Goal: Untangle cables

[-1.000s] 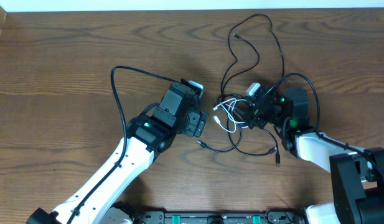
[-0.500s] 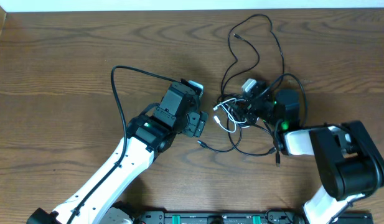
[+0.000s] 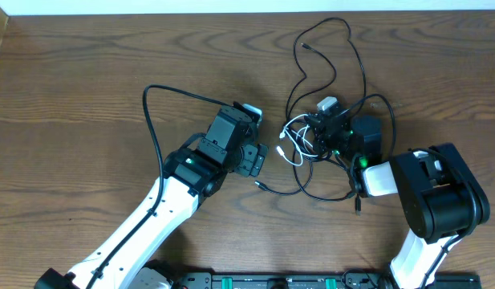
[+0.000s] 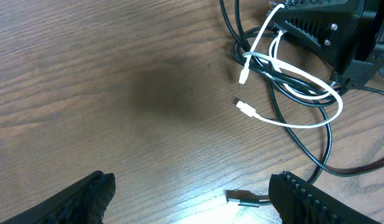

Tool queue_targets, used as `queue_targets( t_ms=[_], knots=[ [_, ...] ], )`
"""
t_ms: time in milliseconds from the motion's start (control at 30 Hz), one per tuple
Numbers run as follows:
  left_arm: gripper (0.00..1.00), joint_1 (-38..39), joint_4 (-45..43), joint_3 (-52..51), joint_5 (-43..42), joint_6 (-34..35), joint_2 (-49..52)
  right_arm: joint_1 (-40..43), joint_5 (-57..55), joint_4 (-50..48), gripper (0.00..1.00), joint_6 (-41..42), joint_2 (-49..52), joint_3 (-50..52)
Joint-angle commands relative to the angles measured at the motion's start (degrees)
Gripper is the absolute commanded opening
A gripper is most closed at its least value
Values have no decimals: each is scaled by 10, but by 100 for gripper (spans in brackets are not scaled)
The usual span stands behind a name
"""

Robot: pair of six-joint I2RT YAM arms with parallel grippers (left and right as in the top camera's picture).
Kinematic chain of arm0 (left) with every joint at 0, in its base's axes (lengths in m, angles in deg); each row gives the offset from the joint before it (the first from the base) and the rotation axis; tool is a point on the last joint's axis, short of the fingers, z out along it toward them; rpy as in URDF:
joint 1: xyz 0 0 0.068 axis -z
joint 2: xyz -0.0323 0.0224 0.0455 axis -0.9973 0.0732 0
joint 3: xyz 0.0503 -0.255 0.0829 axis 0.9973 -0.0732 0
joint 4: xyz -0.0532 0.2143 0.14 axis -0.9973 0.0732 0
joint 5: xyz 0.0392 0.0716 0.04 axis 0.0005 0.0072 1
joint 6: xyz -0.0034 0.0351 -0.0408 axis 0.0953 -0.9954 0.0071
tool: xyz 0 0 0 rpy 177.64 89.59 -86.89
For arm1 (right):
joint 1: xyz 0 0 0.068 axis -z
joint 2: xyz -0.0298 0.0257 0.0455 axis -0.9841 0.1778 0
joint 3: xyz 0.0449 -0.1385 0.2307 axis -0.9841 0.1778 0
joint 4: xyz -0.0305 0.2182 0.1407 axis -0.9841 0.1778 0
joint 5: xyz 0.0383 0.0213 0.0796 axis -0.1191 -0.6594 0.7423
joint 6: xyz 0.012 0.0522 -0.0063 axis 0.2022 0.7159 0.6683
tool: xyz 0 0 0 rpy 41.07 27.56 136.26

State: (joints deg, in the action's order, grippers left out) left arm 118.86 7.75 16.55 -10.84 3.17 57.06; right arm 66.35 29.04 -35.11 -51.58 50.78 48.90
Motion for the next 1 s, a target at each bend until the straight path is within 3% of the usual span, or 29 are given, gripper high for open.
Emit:
queue_targets(
  t_ms=[0, 233, 633, 967],
  knots=[
    [84, -2, 1, 5, 3, 5, 3, 2, -3, -1, 1, 48, 0, -7],
    [84, -2, 1, 5, 3, 5, 3, 25, -1, 74, 1, 99, -87, 1],
    [84, -2, 1, 5, 3, 5, 3, 93, -8, 355, 1, 104, -361, 1],
    [84, -2, 1, 5, 3, 5, 3, 94, -33, 410, 1, 89, -431, 1]
  ],
)
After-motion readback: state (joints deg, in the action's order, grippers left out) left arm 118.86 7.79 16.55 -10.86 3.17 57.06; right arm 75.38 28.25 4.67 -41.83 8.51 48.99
